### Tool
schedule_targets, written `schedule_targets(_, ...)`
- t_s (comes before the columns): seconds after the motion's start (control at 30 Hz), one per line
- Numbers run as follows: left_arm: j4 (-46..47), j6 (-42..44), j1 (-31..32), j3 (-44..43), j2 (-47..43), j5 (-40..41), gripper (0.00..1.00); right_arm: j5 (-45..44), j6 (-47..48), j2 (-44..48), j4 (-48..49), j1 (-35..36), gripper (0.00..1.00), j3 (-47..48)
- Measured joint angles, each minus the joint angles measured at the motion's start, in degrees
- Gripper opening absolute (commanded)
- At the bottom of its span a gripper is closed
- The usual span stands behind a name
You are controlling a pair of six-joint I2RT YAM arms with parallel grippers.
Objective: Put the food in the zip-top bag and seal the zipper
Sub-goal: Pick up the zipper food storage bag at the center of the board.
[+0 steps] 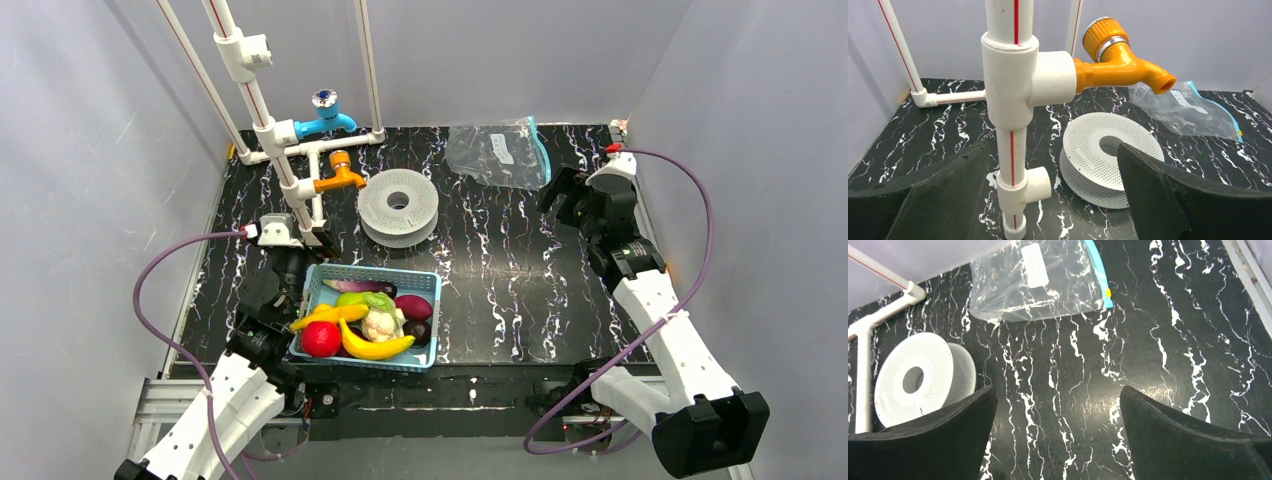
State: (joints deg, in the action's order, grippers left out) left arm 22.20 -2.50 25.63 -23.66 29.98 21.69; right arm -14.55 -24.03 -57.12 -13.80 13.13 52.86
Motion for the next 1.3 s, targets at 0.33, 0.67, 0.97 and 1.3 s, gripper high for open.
schedule_targets(0.33,1.42,1.27,0.74,0.0,-0.26,0.0,1.0,-1.44,-0.68,-1.44,0.2,2.38,0.98,0.44)
schedule_targets(0.67,0.79,1.25,1.4,-0.5,0.96,-0.7,1.0,-1.18,-4.44,-7.74,7.52,2.23,0.98,-0.04)
schedule_targets(0.97,-0.57,0.07,2.71,-1.81,1.86,-2.95,0.99,5.92,-8.26,-31.19,4.59,-3.08,0.98,13.92)
schedule_targets(1.3,-1.36,-1.22,2.73,-2.75,1.9,-5.6,1.0,29.81,-14.75,-48.81,16.68,-17.22,0.98,20.33)
